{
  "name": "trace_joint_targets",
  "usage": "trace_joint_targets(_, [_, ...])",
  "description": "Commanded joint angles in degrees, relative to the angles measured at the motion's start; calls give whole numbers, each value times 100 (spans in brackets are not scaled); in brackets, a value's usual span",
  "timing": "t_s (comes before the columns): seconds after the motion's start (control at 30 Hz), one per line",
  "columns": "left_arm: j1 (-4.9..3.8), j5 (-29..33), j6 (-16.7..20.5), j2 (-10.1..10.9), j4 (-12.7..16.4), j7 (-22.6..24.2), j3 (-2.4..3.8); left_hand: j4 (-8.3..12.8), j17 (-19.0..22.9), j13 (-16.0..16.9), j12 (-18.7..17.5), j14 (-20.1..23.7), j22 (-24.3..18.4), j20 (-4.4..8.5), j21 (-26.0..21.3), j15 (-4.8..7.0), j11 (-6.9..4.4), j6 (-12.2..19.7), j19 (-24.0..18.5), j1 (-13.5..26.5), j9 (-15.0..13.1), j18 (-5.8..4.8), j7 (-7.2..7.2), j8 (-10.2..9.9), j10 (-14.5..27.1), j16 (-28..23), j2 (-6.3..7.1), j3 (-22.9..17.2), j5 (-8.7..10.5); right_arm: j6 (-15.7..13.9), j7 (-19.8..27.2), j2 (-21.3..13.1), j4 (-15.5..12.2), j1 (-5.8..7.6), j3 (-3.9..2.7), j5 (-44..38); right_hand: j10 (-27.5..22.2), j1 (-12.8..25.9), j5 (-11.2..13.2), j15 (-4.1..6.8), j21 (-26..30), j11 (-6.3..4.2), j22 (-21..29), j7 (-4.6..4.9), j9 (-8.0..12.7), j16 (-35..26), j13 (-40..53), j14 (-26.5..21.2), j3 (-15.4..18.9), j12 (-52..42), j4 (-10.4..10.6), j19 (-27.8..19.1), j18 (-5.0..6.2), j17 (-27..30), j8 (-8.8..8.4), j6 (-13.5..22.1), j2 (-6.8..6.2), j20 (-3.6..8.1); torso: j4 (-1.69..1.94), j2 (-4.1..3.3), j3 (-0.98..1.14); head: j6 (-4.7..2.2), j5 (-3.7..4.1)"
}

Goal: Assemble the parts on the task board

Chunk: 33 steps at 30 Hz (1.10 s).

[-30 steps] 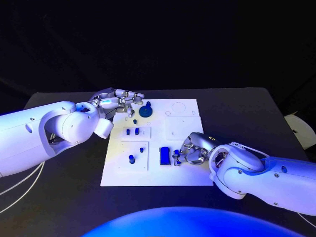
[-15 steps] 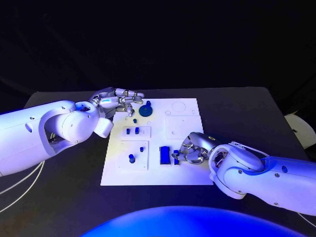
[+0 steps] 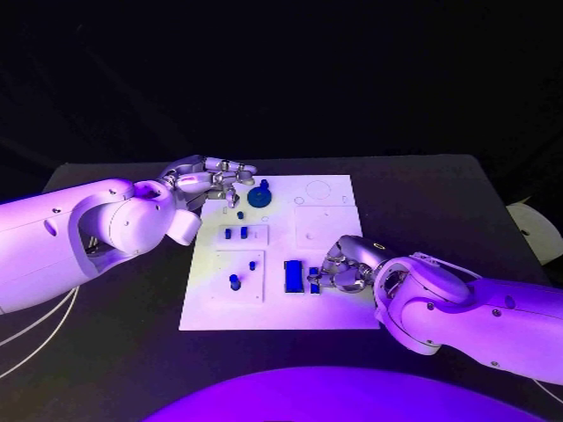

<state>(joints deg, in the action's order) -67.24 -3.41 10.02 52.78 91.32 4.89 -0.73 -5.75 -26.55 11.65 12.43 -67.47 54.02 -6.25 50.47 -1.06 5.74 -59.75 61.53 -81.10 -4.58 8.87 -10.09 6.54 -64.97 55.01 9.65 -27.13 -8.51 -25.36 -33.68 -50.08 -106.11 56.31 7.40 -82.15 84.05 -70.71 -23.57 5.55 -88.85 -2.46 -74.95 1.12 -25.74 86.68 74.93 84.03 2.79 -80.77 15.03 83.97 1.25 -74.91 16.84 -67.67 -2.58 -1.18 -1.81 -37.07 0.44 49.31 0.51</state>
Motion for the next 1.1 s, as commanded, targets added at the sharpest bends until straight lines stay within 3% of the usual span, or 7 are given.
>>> trace_joint_targets(0.03, [-5, -14, -98, -1, 19, 19, 3, -29, 8, 9, 20, 17, -7, -46, -22, -35, 5, 25, 0, 23, 6, 79, -3, -23, 28, -32, -34, -7, -31, 118, -5, -33, -20, -8, 1, -202, 242, -166, 213, 43, -28, -37, -1479, -7, -13, 36, 912, 492, -11, -21, -61, 565, -106, -1010, 40, 28, -21, 57, 2, -2, -1, 9, -11])
trace_joint_targets(0.4, [-5, -14, -101, 0, 19, 19, 3, -29, 8, 9, 20, 17, -7, -46, -22, -35, 5, 25, 0, 23, 6, 79, -3, -23, 28, -32, -34, -7, -31, 198, 8, -31, 3, -27, 1, -274, 250, -301, 488, 42, -44, -36, -1484, -10, -33, 44, 929, 495, 16, -38, -86, 572, -109, -1025, 65, 33, -47, 57, 1, -1, 1, 4, -5])
trace_joint_targets(0.67, [-5, -14, -98, -1, 14, 21, 3, -37, 11, 11, 30, 18, -13, -48, -32, -37, 5, 29, -1, 32, 7, 80, -2, -20, 37, -32, -33, -5, -31, 123, 9, 7, 64, -38, 1, -400, 263, -600, 912, 50, -55, -47, -1487, -21, -51, 50, 957, 497, -35, -70, -215, 576, -112, -1035, 87, 45, -17, 64, 1, -1, 1, 16, -10])
trace_joint_targets(0.97, [-4, -14, -98, -5, -3, 23, 3, -37, 11, 11, 30, 18, -13, -48, -32, -37, 5, 29, -1, 32, 7, 80, -2, -20, 37, -32, -33, -5, -31, -98, 56, -101, -102, -39, -8, -467, 252, -530, 860, 44, -41, -36, -1483, -6, -52, 37, 941, 492, 8, -42, -156, 570, -109, -1014, 89, 51, -44, 62, -1, 11, 1, -2, -9])
trace_joint_targets(1.1, [-4, -8, -98, -17, -25, 29, 3, -37, 11, 11, 30, 18, -13, -48, -32, -37, 5, 29, -1, 32, 7, 80, -2, -20, 37, -32, -33, -5, -31, -294, 269, -210, -226, -10, -31, -349, 209, -404, 686, 29, 39, -16, -1459, 17, -47, 5, 881, 481, 80, 60, -27, 535, -90, -963, 77, 90, -84, 51, -3, 16, -3, -39, -13])
